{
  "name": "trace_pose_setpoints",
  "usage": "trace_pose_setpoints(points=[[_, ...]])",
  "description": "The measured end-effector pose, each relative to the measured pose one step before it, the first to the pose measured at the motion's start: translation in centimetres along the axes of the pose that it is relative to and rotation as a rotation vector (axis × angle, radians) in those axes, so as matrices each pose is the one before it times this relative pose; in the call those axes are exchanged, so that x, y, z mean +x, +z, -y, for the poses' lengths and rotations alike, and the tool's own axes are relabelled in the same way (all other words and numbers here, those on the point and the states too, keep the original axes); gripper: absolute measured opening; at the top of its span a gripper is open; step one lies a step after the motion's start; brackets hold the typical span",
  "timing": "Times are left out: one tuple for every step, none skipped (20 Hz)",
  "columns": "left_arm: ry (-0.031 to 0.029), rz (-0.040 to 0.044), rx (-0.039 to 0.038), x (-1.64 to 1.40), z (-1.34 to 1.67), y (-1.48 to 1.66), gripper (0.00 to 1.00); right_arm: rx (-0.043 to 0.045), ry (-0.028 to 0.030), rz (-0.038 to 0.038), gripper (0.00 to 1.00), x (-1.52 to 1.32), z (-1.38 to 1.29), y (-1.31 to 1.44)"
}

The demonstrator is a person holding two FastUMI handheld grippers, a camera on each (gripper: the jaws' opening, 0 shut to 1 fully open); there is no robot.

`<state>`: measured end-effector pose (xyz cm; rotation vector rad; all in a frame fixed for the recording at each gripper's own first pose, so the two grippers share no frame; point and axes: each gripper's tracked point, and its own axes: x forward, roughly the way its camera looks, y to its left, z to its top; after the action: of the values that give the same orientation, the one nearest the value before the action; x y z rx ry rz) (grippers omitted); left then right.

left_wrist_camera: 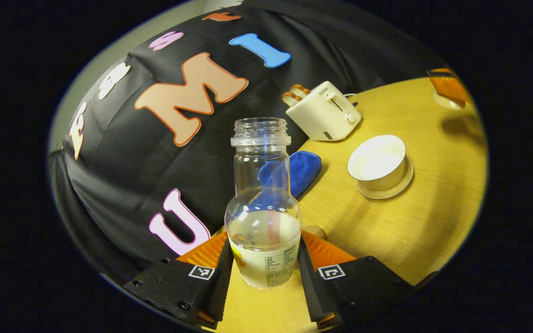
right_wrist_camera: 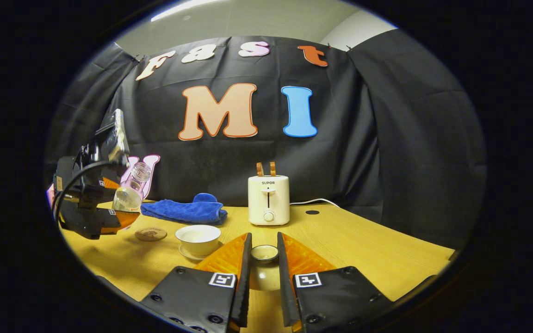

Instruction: Open the teacup lid with one hand, grasp the water bottle and pour water into the teacup with the other hand; after pouring, place the water bottle on the coaster and then close the teacup lid.

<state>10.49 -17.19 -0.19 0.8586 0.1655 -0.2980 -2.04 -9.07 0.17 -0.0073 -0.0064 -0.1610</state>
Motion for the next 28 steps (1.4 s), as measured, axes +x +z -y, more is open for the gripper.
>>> trace_pose_setpoints(points=[[0.00275, -0.00808, 0.05357, 0.270, -0.233, 0.140, 0.66, -0.00053, -0.00737, 0.00076, 0.31, 0.046, 0.350, 0.019], [0.00133, -0.00824, 0.04940, 0.298, -0.101, 0.127, 0.65, -0.00013, -0.00658, 0.00011, 0.31, 0.080, 0.389, 0.040], [0.00245, -0.00484, 0.04547, 0.194, -0.184, 0.184, 0.66, -0.00018, -0.00452, 0.00008, 0.32, 0.019, 0.244, 0.024], [0.00278, -0.00649, 0.04423, 0.320, -0.083, 0.183, 0.66, -0.00023, -0.00379, 0.00048, 0.34, 0.002, 0.200, -0.024], [-0.00003, -0.00937, 0.04475, 0.379, 0.039, -0.045, 0.66, -0.00039, -0.00313, 0.00029, 0.30, 0.056, 0.152, -0.004], [0.00050, -0.00295, 0.04184, 0.269, 0.169, 0.116, 0.66, -0.00001, -0.00131, -0.00026, 0.30, -0.007, 0.071, -0.017], [-0.00326, -0.00002, 0.03933, 0.045, 0.245, 0.097, 0.66, -0.00012, -0.00101, 0.00034, 0.31, -0.014, 0.081, 0.049], [-0.00376, -0.00372, 0.03570, 0.194, 0.286, 0.092, 0.66, -0.00009, -0.00155, 0.00017, 0.30, 0.071, 0.094, -0.067], [-0.00544, -0.00718, 0.03124, 0.304, 0.126, -0.102, 0.66, -0.00006, -0.00159, 0.00081, 0.30, 0.014, 0.097, 0.015], [-0.00744, -0.00468, 0.03612, 0.218, 0.357, 0.023, 0.66, 0.00001, -0.00123, 0.00023, 0.32, -0.075, 0.015, -0.025], [-0.00167, -0.00697, 0.04431, 0.316, 0.092, -0.078, 0.66, -0.00006, -0.00166, 0.00036, 0.32, -0.006, 0.052, 0.029], [0.00256, -0.01072, 0.05054, 0.226, -0.027, -0.179, 0.66, -0.00003, -0.00022, 0.00021, 0.32, -0.057, 0.001, -0.005], [0.00448, -0.00603, 0.04826, 0.197, -0.165, -0.159, 0.66, -0.00034, 0.00006, -0.00021, 0.32, -0.017, 0.009, 0.048], [0.00306, -0.00004, 0.03826, 0.089, -0.071, 0.046, 0.66, 0.00017, 0.00000, -0.00049, 0.31, 0.094, 0.000, -0.086], [-0.00096, 0.00065, 0.02519, 0.003, 0.056, -0.235, 0.66, -0.00029, 0.00014, 0.00010, 0.32, 0.010, 0.019, -0.002], [-0.00116, 0.00099, 0.01549, 0.052, 0.036, -0.088, 0.66, 0.00032, -0.00009, 0.00055, 0.32, -0.010, -0.008, 0.035], [-0.00249, -0.00238, 0.01647, -0.097, 0.063, -0.193, 0.66, -0.00032, -0.00001, -0.00036, 0.32, -0.019, -0.013, 0.020], [0.00146, -0.00301, 0.02147, 0.106, -0.059, -0.043, 0.66, 0.00003, 0.00003, 0.00033, 0.32, 0.015, -0.005, -0.027], [0.00406, -0.00178, 0.02768, -0.100, -0.075, -0.032, 0.66, 0.00015, 0.00001, 0.00054, 0.32, -0.010, 0.011, 0.082], [0.00541, 0.00183, 0.03144, 0.050, -0.114, 0.046, 0.66, -0.00015, -0.00007, -0.00076, 0.32, -0.055, -0.009, -0.068], [0.00243, 0.00141, 0.02824, -0.004, -0.176, 0.001, 0.67, 0.00027, 0.00007, 0.00063, 0.32, 0.018, -0.007, 0.032], [0.00173, 0.00457, 0.02240, -0.086, -0.107, 0.097, 0.66, -0.00024, 0.00007, 0.00008, 0.32, -0.010, 0.005, -0.009], [0.00345, 0.00074, 0.02169, -0.142, -0.287, 0.044, 0.66, 0.00023, -0.00004, -0.00076, 0.32, -0.004, 0.014, 0.012], [0.00507, 0.00023, 0.02427, -0.050, -0.335, 0.059, 0.66, -0.00011, 0.00015, -0.00007, 0.32, 0.033, -0.001, -0.071], [0.00859, 0.00039, 0.02337, 0.007, -0.299, 0.067, 0.66, 0.00008, -0.00007, 0.00023, 0.32, 0.012, -0.002, 0.018], [0.00513, -0.00136, 0.02142, 0.094, -0.341, 0.089, 0.66, -0.00002, 0.00004, -0.00071, 0.32, -0.028, -0.005, 0.040], [0.00198, -0.00102, 0.01454, -0.035, -0.234, 0.009, 0.66, -0.00015, -0.00003, 0.00042, 0.32, 0.036, -0.016, 0.001], [-0.00322, -0.00132, 0.00965, 0.005, 0.084, 0.200, 0.66, -0.00006, -0.00006, -0.00010, 0.32, -0.046, 0.017, -0.009]])
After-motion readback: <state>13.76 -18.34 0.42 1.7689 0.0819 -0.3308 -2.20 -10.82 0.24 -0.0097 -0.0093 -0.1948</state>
